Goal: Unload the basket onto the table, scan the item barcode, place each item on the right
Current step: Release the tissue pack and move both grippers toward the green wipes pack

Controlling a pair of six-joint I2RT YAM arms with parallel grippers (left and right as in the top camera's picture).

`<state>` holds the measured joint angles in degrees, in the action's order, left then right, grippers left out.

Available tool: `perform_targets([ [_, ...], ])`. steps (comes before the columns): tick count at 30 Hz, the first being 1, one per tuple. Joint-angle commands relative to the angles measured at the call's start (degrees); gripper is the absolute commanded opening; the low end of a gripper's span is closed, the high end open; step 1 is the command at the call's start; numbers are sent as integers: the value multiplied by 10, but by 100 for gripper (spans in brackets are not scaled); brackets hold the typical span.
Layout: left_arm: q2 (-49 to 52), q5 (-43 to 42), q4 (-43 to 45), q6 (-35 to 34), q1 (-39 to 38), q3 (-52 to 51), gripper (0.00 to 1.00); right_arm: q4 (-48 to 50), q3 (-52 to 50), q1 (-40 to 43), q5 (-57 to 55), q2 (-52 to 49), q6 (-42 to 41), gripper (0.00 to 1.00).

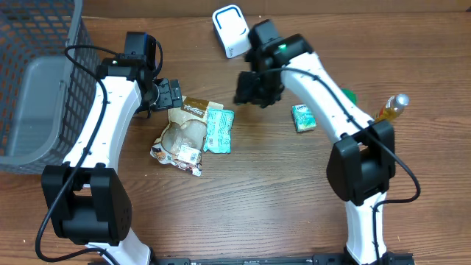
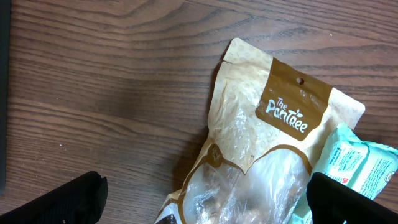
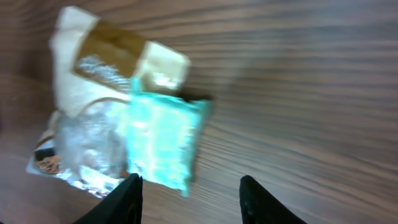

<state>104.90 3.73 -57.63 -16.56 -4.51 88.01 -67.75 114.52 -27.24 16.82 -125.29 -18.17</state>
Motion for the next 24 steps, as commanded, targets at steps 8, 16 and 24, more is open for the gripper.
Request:
perform_targets([
  [8,-4,-13,22,-2,0,7,100,114,-53,-60,-2,7,-20,32],
  [16,-2,-48,82,-2,0,7,100,228,-126,-69,-2,5,-20,8],
  [24,-2,-149,77,5,-5,-21,33,273,-193,-69,-22,4,-31,4],
])
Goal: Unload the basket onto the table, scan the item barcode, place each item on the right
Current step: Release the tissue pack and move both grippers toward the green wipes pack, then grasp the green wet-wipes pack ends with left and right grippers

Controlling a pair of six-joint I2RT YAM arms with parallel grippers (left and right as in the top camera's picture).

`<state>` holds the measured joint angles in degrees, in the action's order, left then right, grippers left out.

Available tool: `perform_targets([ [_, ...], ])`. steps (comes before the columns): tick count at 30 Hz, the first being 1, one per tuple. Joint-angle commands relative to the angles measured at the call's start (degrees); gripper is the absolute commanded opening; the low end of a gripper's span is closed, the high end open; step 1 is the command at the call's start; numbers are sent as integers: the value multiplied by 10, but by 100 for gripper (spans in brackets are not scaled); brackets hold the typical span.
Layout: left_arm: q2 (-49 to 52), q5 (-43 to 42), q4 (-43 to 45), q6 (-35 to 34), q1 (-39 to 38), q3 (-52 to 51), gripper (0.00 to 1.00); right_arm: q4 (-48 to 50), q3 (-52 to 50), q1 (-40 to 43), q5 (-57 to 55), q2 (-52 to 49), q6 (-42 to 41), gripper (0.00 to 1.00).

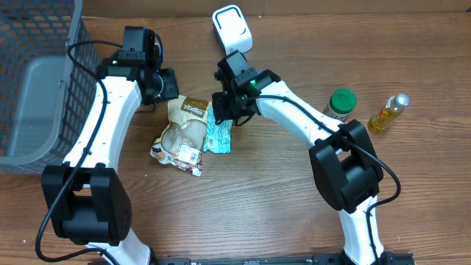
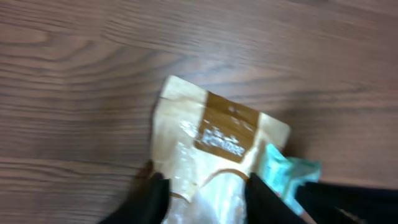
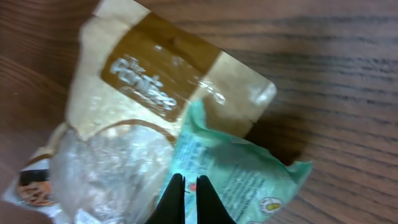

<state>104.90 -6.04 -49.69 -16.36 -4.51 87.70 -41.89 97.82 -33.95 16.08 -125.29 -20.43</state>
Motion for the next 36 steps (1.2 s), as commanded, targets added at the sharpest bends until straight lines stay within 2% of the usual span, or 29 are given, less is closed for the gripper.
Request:
perform_targets([
  [1,-2,-53,-2,3,-8,-22,29,28,-38,-3,-14,4,-9,4],
  [3,-2,-56,-2,4,-12,-29,20,46,-59,-4,-22,2,-9,4],
  [5,-2,-56,-2,9,-19,-32,16,43,-69,-4,-48,1,-13,4],
  [8,-2,-57,1,20,-31,-32,16,-10,-70,7,-115,4,-58,4],
  [12,-2,-59,10,33,-50,-32,15,-57,-70,30,-115,23,-71,4],
  [18,-2,-61,35,24,-87,-32,6,-103,-70,62,-114,56,-85,4],
  [22,-2,-68,50,-5,-113,-32,7,-109,-65,76,-57,70,-73,4],
  [25,-2,-109,56,-6,-130,-32,5,-123,-42,96,20,84,-46,4],
  [29,-1,-145,50,-5,-148,-32,4,-147,-28,135,97,104,-39,15],
  [31,3,-144,45,-4,-155,-32,4,-156,-29,155,138,105,2,19],
  [36,33,-219,35,-6,-167,-32,4,-155,-42,188,167,103,52,18],
])
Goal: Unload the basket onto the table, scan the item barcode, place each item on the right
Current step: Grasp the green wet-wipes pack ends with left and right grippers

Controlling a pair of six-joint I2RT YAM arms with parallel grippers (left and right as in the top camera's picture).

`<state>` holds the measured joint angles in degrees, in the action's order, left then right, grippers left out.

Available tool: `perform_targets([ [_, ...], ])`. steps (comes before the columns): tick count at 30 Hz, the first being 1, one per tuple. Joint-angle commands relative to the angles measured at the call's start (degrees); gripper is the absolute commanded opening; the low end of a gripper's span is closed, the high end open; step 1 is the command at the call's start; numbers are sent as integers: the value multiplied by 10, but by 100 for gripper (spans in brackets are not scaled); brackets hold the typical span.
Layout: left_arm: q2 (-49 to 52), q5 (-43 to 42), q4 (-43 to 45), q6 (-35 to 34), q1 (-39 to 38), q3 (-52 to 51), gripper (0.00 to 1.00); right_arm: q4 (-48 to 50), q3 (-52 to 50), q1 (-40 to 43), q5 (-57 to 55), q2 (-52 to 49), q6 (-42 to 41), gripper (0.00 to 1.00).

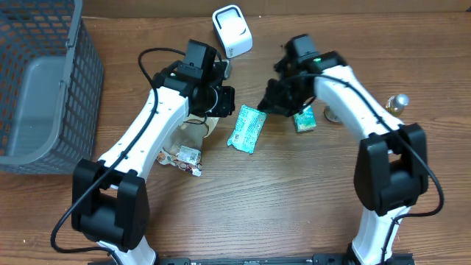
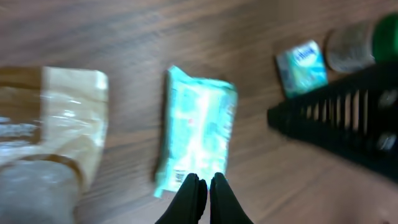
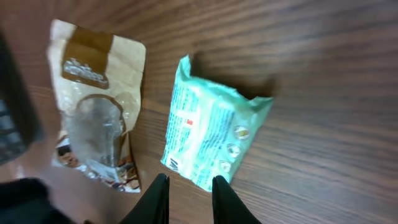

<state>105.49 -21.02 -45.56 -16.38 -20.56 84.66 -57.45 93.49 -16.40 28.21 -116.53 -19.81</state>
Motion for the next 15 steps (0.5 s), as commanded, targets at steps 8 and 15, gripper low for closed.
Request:
perform_targets([
  [8,89,-104,-42,-8,-10,-2,4,26,-25,6,45,14,51,13],
  [15,128,-57,-51,1,-10,-2,4,104,-78,-20,45,14,47,13],
])
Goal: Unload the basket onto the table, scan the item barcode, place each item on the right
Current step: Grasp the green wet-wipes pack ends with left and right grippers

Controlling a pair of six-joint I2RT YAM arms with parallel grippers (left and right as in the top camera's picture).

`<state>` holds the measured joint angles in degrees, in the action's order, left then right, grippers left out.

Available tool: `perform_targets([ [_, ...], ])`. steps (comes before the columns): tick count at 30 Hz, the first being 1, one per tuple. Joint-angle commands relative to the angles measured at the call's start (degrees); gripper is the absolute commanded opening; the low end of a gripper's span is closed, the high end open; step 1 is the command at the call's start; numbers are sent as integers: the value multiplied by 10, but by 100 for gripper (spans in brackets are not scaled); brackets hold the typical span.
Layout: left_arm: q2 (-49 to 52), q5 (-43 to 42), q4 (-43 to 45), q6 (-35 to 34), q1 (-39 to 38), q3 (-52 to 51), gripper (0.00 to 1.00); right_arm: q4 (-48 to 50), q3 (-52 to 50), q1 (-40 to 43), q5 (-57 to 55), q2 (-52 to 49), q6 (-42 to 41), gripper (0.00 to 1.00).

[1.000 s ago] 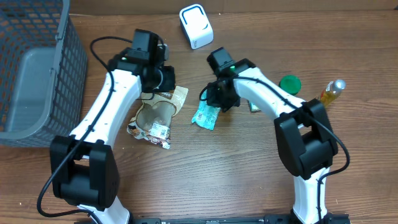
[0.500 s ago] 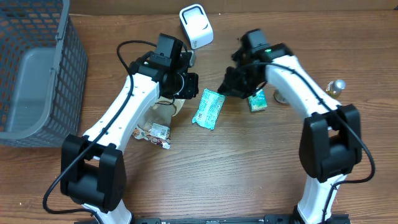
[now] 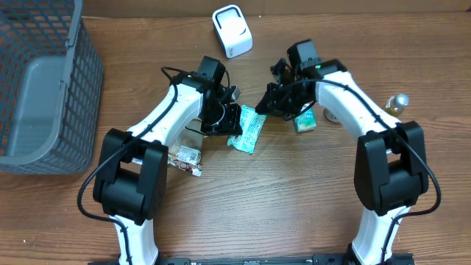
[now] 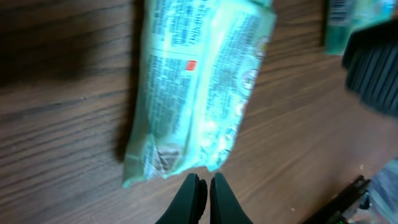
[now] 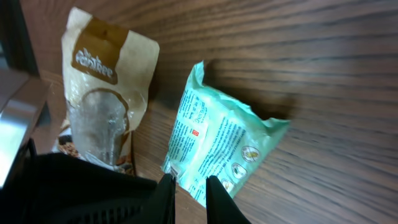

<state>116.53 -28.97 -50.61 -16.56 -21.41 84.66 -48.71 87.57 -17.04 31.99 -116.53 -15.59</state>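
The teal wipes packet lies flat on the wood, printed side up, between both arms. My left gripper is shut, its tips low at the packet's near edge with nothing between them. My right gripper hovers at the packet's upper right end. Its fingers stand a little apart, open, over the packet's edge. The white scanner stands at the back of the table.
A tan snack pouch lies left of the packet, partly under my left arm. A small green box and an oil bottle are at the right. A grey wire basket fills the left edge.
My left gripper, still shut, has come down close to the packet's edge. My right gripper has shifted slightly toward the packet. The packet lies about where it was.
The packet first lay overlapping the pouch, with both grippers open nearby. Then my right gripper was shut on the packet's top edge. Later the packet lay apart, right of the pouch, with my right fingers off it and my left gripper shut above. Now both grippers flank it.
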Motion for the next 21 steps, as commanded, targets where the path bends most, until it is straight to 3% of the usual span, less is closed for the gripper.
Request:
perform_targets([
  [1,19,24,-1,3,0,-2,4,27,-26,-17,7,14,4,13],
  [13,70,60,1,3,-2,-2,4,160,-147,-27,-14,14,-87,13],
  [21,74,83,-6,23,0,0,4,143,-181,-27,-94,14,-87,11],
])
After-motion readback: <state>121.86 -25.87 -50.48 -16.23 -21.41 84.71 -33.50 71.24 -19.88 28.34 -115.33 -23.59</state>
